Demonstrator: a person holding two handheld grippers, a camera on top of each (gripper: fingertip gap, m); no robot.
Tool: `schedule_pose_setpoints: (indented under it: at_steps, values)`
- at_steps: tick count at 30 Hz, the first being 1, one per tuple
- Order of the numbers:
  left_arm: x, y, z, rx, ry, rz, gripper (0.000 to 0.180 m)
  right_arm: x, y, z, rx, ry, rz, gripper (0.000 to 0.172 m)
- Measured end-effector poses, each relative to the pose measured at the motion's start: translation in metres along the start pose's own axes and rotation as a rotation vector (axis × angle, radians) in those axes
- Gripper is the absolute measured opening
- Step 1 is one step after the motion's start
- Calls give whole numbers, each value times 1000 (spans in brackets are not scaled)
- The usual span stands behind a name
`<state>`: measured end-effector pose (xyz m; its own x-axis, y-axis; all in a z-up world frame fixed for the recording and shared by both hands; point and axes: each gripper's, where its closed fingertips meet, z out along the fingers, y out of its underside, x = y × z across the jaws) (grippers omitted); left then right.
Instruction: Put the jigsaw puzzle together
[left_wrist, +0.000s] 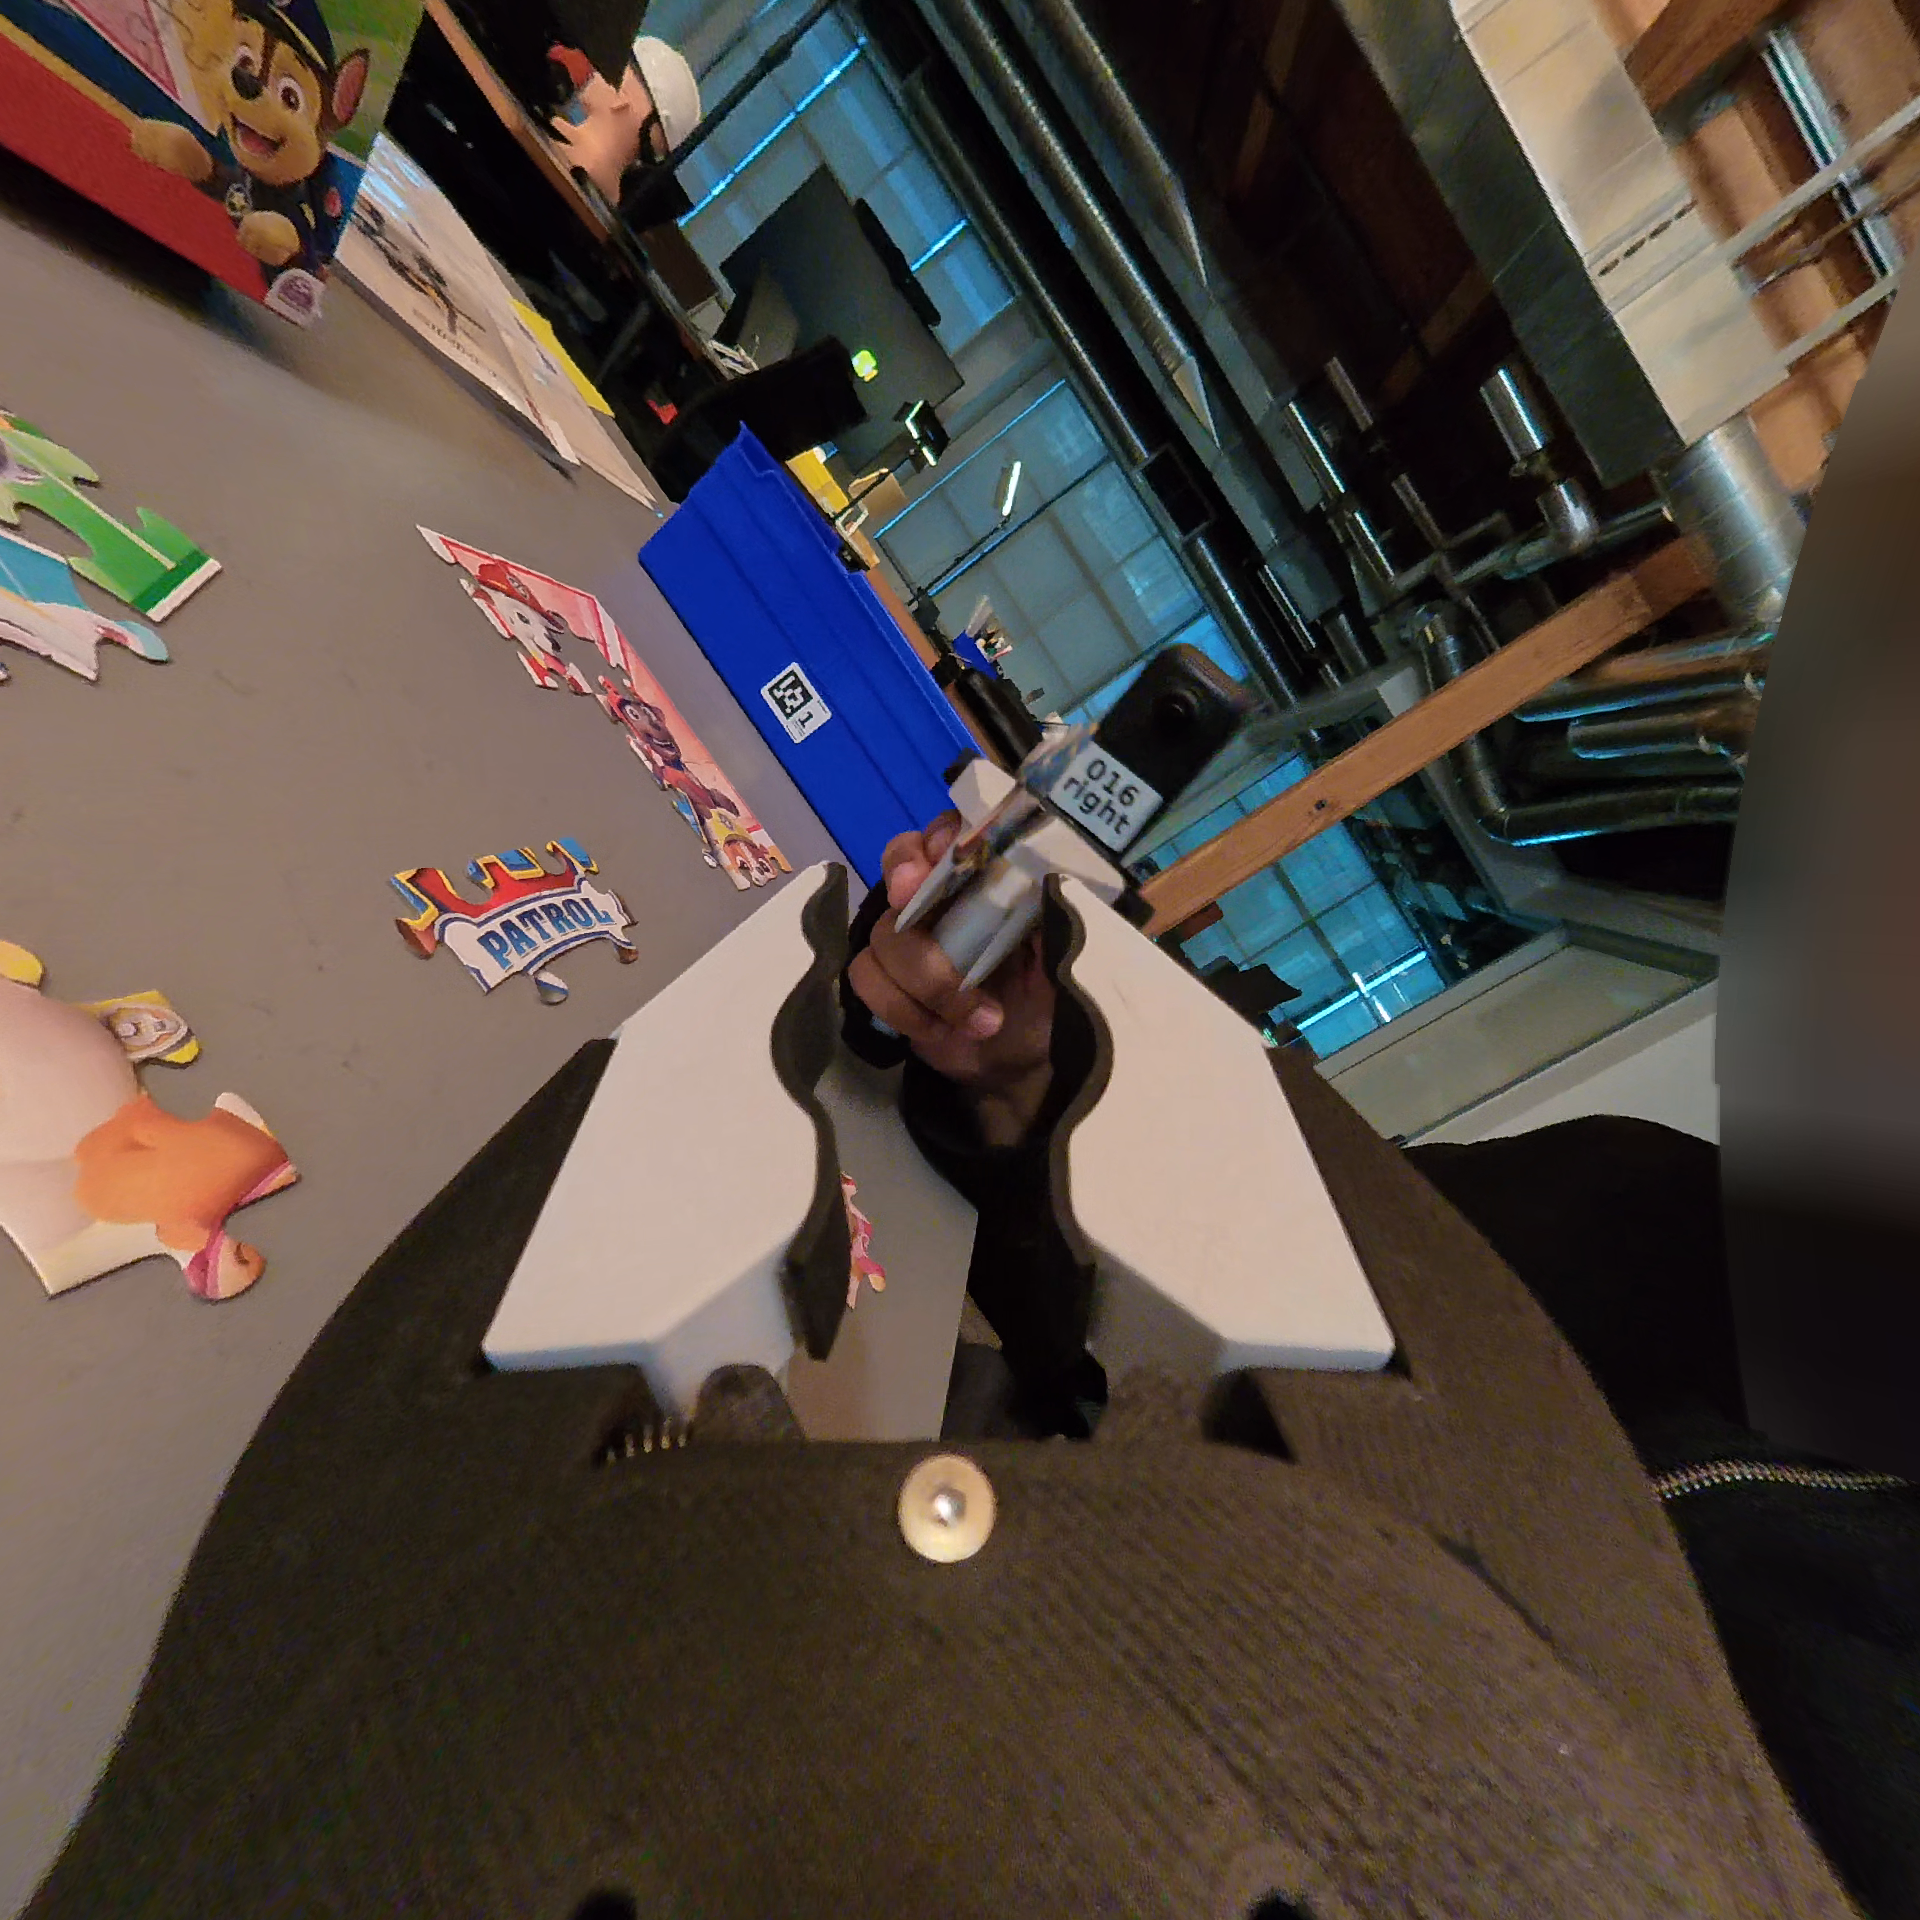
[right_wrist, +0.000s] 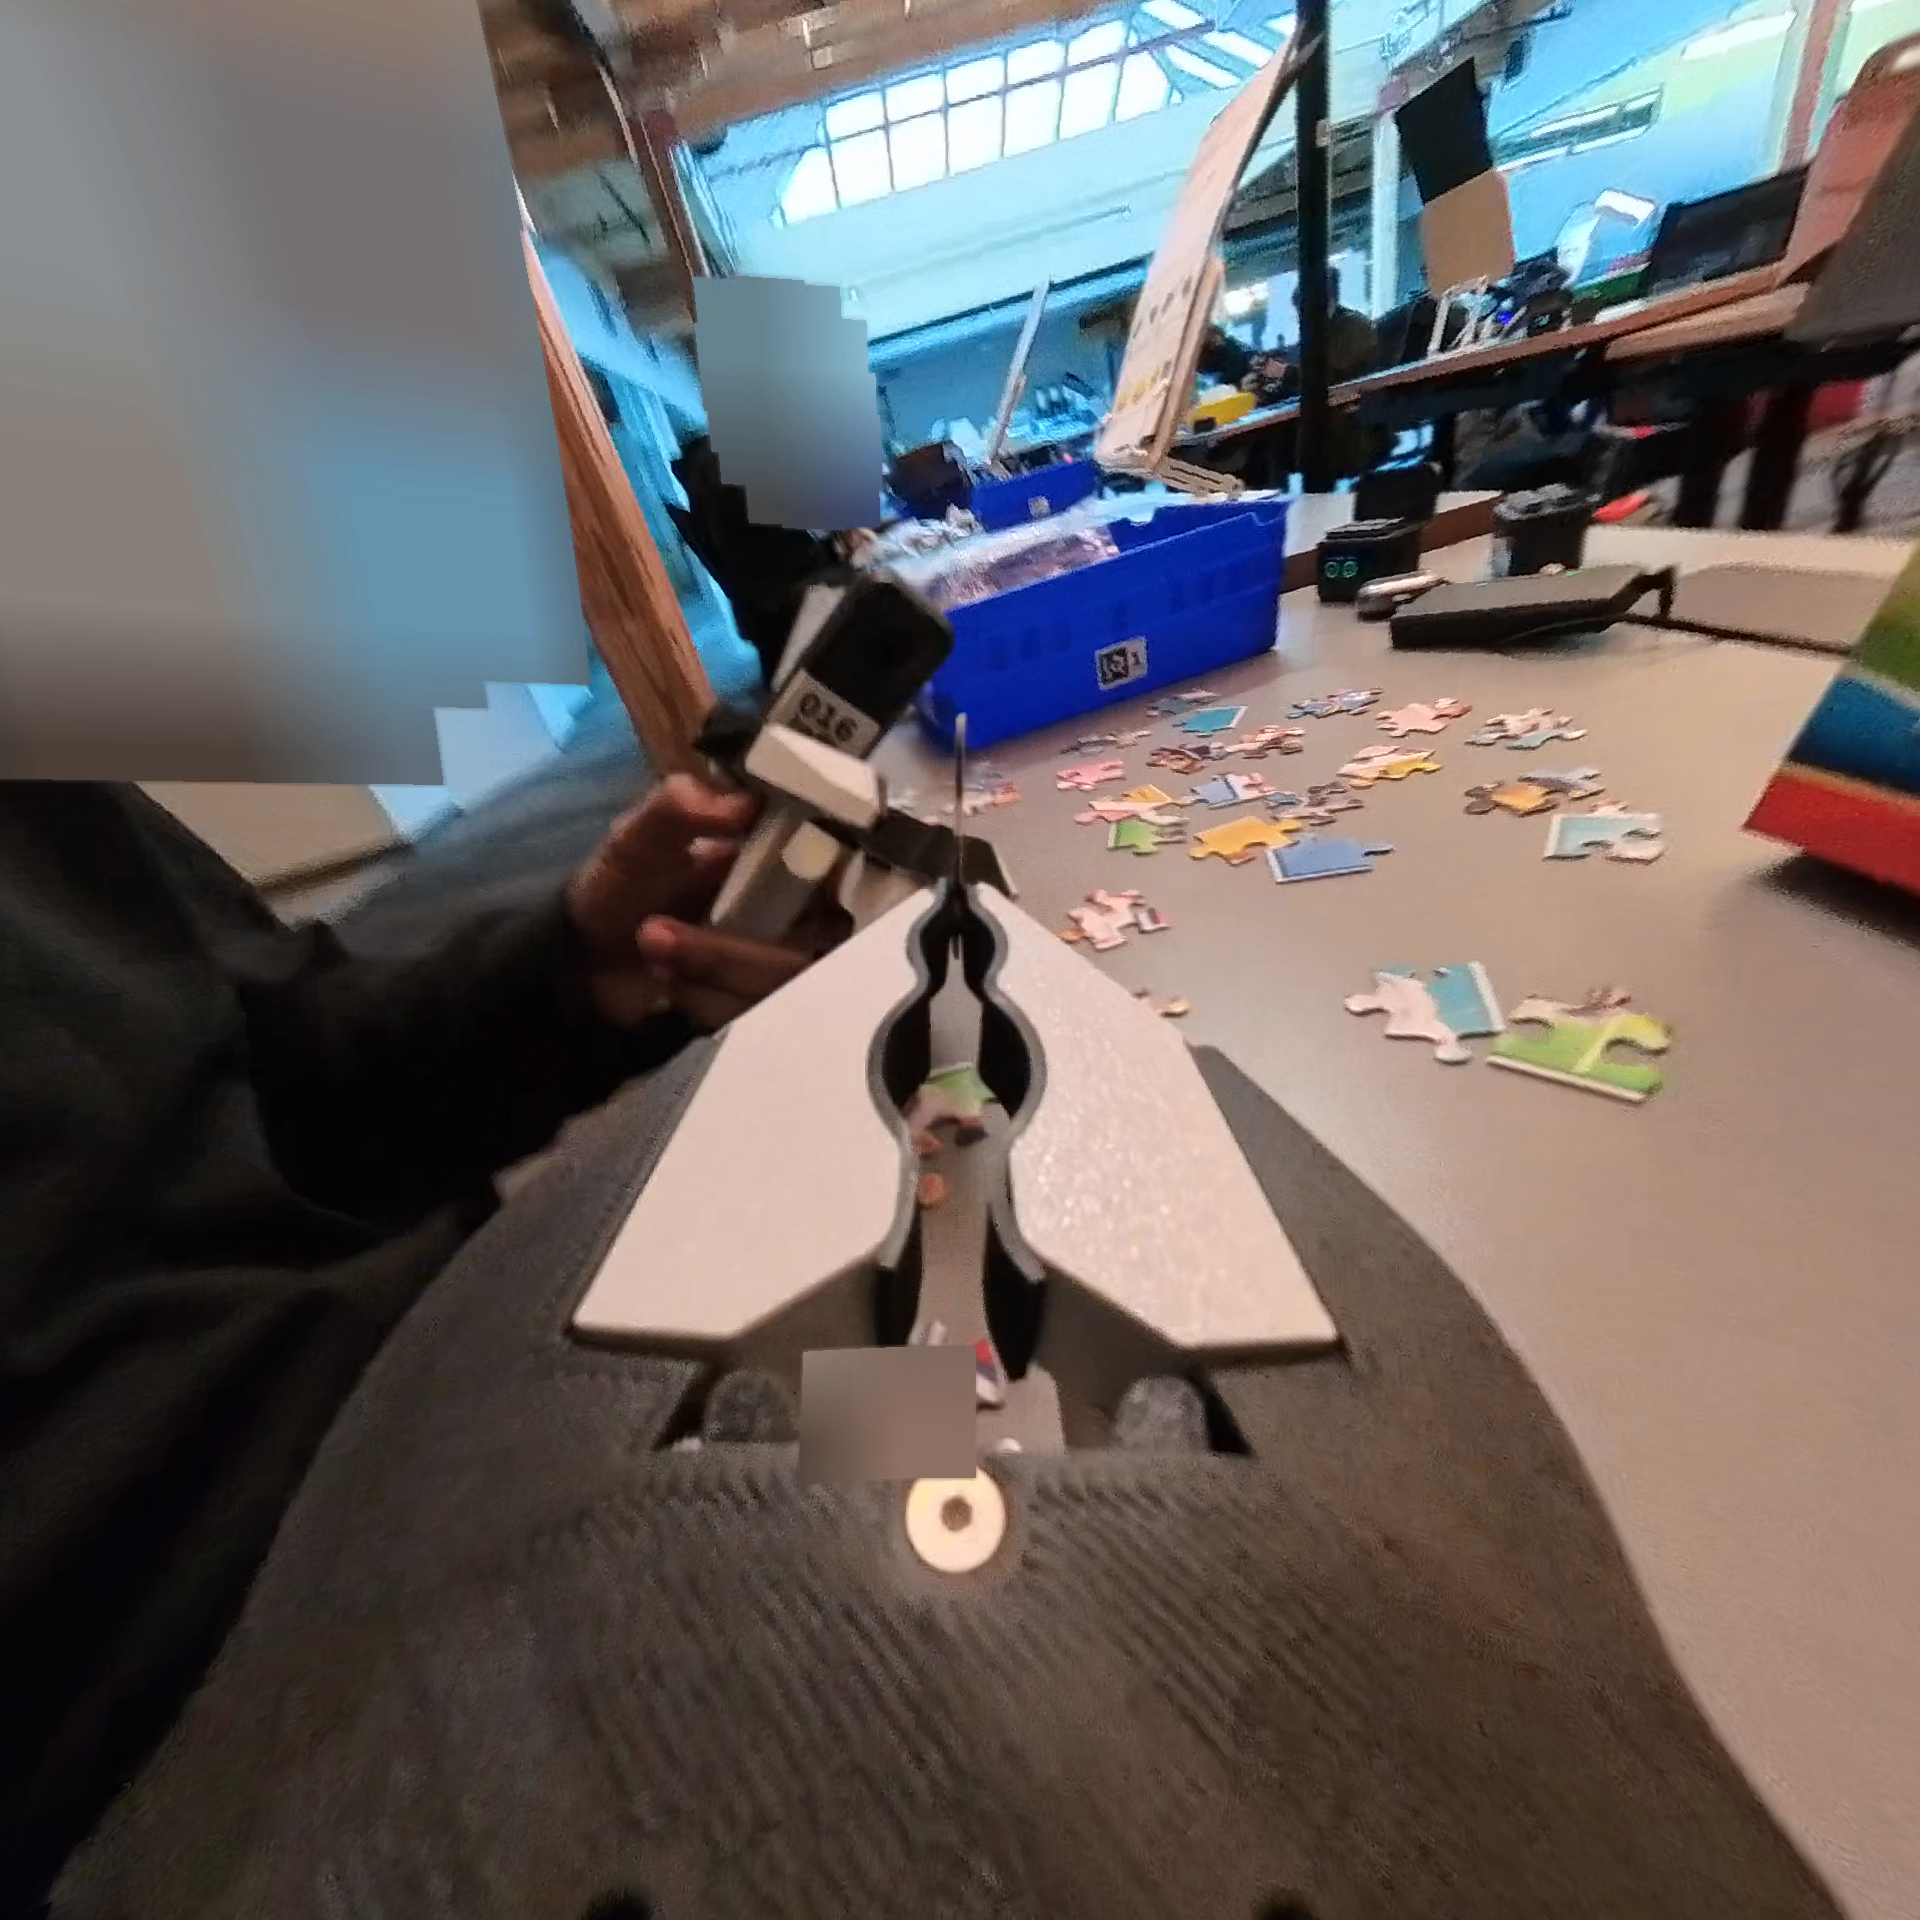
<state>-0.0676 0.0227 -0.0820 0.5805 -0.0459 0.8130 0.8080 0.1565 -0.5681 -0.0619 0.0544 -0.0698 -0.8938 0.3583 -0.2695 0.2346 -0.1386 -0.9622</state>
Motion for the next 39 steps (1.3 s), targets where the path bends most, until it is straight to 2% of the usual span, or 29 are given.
schedule_pose_setpoints:
  at_steps: [4,8,21,25,26,29,32,39]
  values:
    - [7,6,5,-22,30,16,31,0,-9,-7,61,-105,222,0]
    - [11,11,9,-45,39,45,26,1,-11,-9,74,-147,316,0]
    - [12,0,6,11,3,117,23,-6,6,0,-21,-206,405,0]
    - [8,10,10,-39,-11,124,11,-6,8,1,-32,-209,410,0]
    - [8,13,12,-53,-13,130,0,-5,8,1,-30,-205,413,0]
    - [8,15,13,-61,-7,123,0,1,6,0,-7,-174,409,0]
    - [4,12,11,-41,-25,111,0,13,-2,-5,58,-107,386,16]
    - [0,8,9,-19,-36,83,0,19,-13,-13,127,-86,371,22]
